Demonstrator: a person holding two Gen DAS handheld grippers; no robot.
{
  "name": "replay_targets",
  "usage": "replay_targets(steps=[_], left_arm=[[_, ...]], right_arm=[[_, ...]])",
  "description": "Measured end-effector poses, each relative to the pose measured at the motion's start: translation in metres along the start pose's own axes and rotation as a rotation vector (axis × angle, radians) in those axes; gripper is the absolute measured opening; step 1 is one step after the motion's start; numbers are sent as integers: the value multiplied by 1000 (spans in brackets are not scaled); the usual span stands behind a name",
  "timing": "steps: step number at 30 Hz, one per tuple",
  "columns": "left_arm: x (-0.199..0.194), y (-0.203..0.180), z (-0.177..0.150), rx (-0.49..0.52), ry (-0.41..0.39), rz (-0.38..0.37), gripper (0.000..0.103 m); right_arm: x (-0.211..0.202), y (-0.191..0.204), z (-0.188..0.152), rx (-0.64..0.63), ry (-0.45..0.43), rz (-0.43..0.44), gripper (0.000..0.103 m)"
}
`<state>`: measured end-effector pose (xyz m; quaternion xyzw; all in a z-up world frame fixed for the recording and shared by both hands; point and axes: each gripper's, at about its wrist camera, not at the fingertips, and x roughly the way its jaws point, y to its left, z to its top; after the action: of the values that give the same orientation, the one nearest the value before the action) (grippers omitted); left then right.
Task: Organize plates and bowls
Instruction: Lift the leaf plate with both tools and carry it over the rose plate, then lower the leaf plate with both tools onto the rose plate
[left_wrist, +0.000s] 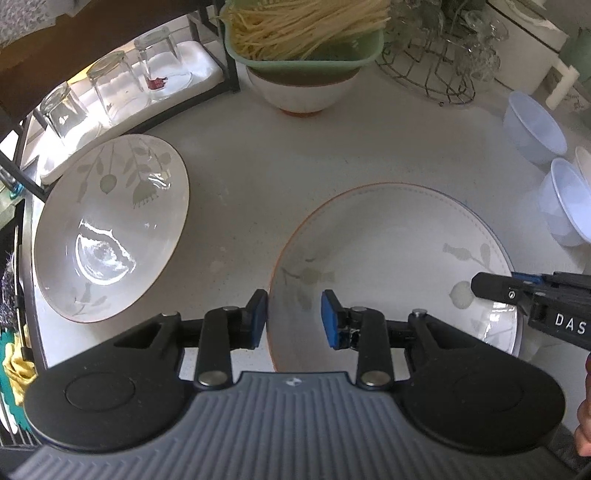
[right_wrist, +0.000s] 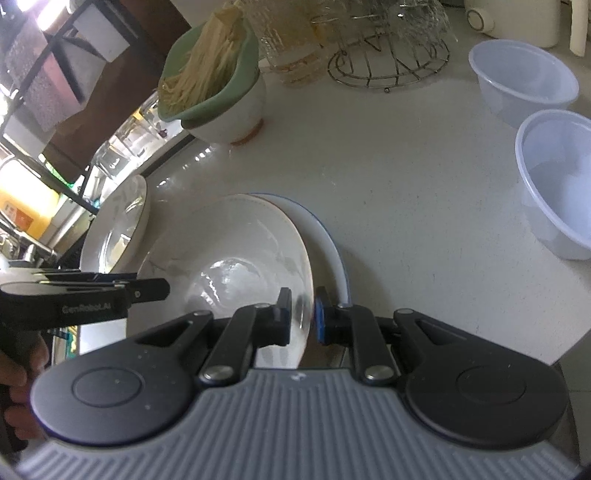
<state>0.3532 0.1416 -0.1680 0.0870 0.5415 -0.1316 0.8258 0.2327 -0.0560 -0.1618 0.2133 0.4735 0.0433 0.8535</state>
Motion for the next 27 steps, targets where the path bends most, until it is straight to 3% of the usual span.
replay_targets(steps=[6, 13, 19, 27], left_arm=[[-9, 10, -6, -111, -43, -16, 37], [-53, 0, -15, -224, -142, -4, 37], [-94, -31, -27, -305, -233, 9, 37], [-160, -84, -45, -363, -370, 21, 37]], right_arm=[[-3, 0, 0, -25, -27, -7, 15], [-45, -2, 13, -129, -118, -9, 15], [-95, -7, 24, -261, -196, 47, 15], [-162, -22, 27, -342, -314, 164, 15]])
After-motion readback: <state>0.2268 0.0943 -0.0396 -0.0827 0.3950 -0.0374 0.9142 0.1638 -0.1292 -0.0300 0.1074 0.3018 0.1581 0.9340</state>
